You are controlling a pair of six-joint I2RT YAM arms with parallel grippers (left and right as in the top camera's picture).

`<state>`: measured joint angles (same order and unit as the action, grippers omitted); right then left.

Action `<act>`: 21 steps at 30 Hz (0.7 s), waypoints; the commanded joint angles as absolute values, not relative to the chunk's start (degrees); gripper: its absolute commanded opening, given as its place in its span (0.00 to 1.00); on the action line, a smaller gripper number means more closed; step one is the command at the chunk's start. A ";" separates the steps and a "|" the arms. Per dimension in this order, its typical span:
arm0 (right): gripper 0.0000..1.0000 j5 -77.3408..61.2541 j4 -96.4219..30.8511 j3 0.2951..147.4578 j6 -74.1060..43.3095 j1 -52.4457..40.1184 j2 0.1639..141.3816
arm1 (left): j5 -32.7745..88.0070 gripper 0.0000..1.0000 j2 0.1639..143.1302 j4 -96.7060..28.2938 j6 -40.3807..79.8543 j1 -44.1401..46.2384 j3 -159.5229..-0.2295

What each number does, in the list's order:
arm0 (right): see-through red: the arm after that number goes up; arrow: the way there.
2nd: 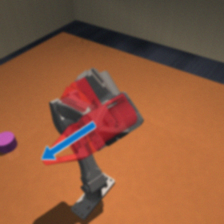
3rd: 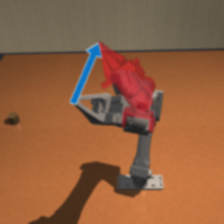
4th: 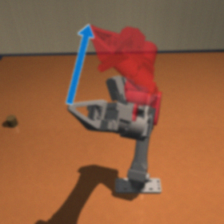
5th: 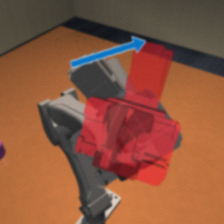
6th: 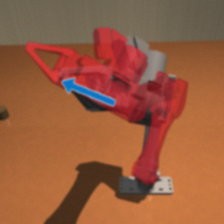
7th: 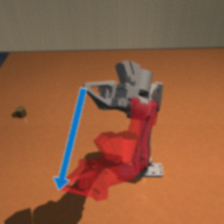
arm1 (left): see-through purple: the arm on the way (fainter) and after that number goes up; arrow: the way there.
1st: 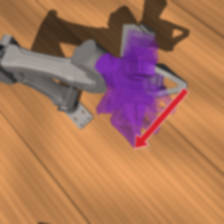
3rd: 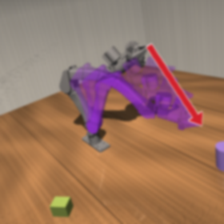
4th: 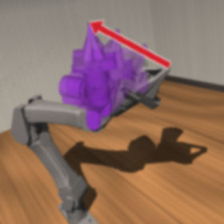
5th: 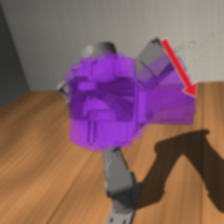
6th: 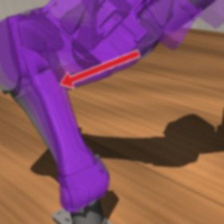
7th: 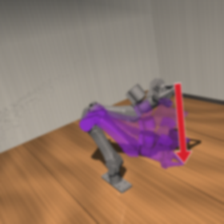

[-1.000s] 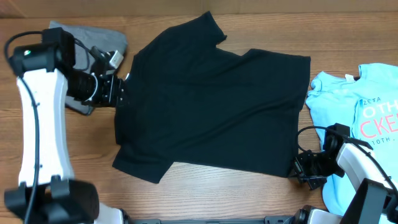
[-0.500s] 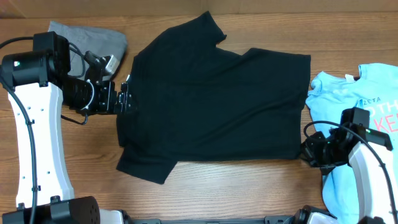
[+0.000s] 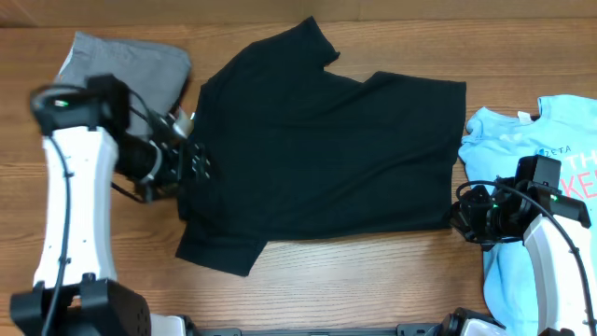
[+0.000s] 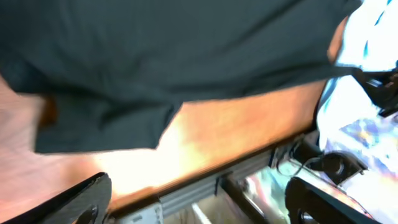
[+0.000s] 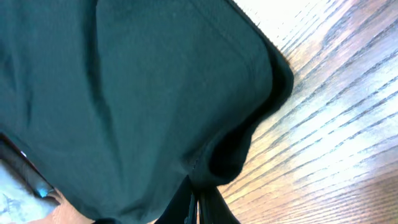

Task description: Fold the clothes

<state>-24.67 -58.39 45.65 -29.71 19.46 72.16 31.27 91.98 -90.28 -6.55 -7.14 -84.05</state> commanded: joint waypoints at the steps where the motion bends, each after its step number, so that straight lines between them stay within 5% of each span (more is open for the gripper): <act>1: 0.04 -25.58 -57.74 46.48 -29.06 19.62 71.79 | 30.30 0.86 91.74 -86.54 -1.28 -2.55 -76.05; 9: 0.04 -25.58 -57.43 46.48 -29.08 19.62 71.79 | 10.68 0.82 91.77 -77.36 13.41 15.66 -66.32; 21: 0.04 -25.58 -57.49 46.48 -29.10 19.62 71.79 | 4.19 0.66 93.82 -73.03 28.01 32.67 -57.95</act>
<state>-25.30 -57.74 45.65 -29.71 19.46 72.16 7.73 92.29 -73.36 22.52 31.94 -59.57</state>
